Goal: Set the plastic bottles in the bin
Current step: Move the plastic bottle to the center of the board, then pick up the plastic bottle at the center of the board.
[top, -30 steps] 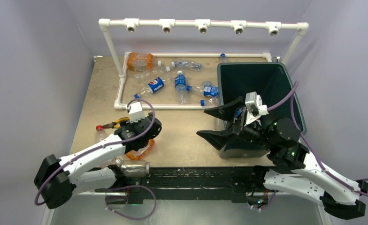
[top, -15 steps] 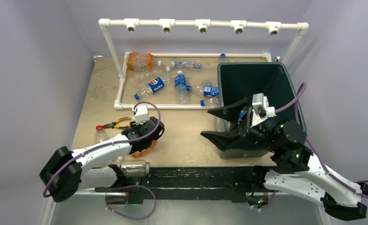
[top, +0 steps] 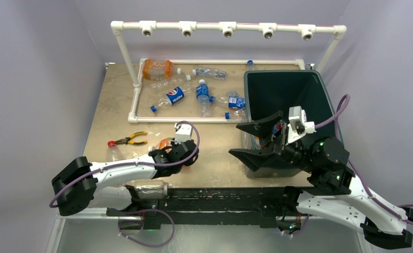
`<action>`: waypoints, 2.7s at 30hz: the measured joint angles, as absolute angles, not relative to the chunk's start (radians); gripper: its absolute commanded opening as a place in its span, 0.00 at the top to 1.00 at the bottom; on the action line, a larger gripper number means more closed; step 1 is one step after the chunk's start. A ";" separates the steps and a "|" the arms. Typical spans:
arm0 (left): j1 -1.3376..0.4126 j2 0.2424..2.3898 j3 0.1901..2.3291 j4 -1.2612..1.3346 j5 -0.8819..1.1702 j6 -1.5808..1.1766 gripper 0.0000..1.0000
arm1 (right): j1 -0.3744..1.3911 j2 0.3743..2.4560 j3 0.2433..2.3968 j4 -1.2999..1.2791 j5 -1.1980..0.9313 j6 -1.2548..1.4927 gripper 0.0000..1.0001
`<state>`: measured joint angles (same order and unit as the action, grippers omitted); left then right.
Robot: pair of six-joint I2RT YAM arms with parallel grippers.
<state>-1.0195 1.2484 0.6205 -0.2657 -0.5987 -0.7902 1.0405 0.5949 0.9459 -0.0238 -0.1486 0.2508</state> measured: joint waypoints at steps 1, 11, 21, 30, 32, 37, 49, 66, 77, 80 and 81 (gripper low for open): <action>-1.032 1.248 0.620 -0.261 -0.594 -0.782 0.70 | 1.040 0.595 0.946 -0.029 -0.148 0.251 0.15; -1.214 1.198 0.622 -0.254 -0.536 -0.746 0.22 | 1.040 0.595 0.946 -0.053 -0.144 0.250 0.15; -1.271 1.032 0.668 -0.403 -0.698 -0.923 0.01 | 1.040 0.595 0.946 -0.055 -0.145 0.250 0.15; -1.100 0.849 0.669 -0.619 -0.900 -1.293 0.01 | 1.040 0.596 0.946 -0.051 -0.147 0.254 0.15; -0.949 0.870 0.657 -0.570 -0.828 -1.285 0.01 | 1.040 0.599 0.946 -0.047 -0.150 0.256 0.15; -0.665 0.988 0.603 -0.463 -0.624 -1.280 0.01 | 1.040 0.615 0.946 -0.044 -0.151 0.263 0.15; -0.655 1.062 0.570 -0.526 -0.533 -1.618 0.05 | 1.040 0.608 0.931 -0.043 -0.152 0.270 0.15; -0.655 1.235 0.545 -0.463 -0.492 -1.792 0.44 | 1.040 0.608 0.931 -0.049 -0.151 0.273 0.15; -0.654 1.223 0.493 -0.372 -0.486 -1.806 0.79 | 1.040 0.608 0.931 -0.055 -0.150 0.273 0.16; -0.654 1.201 0.477 -0.366 -0.486 -1.806 0.91 | 1.040 0.608 0.931 -0.055 -0.150 0.273 0.16; -0.654 1.180 0.467 -0.379 -0.486 -1.806 0.95 | 1.040 0.608 0.931 -0.055 -0.150 0.273 0.16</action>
<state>-0.6544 1.1797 0.4675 -0.3790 -0.4858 -1.8065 1.0405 0.6083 0.9310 -0.0547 -0.1505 0.2726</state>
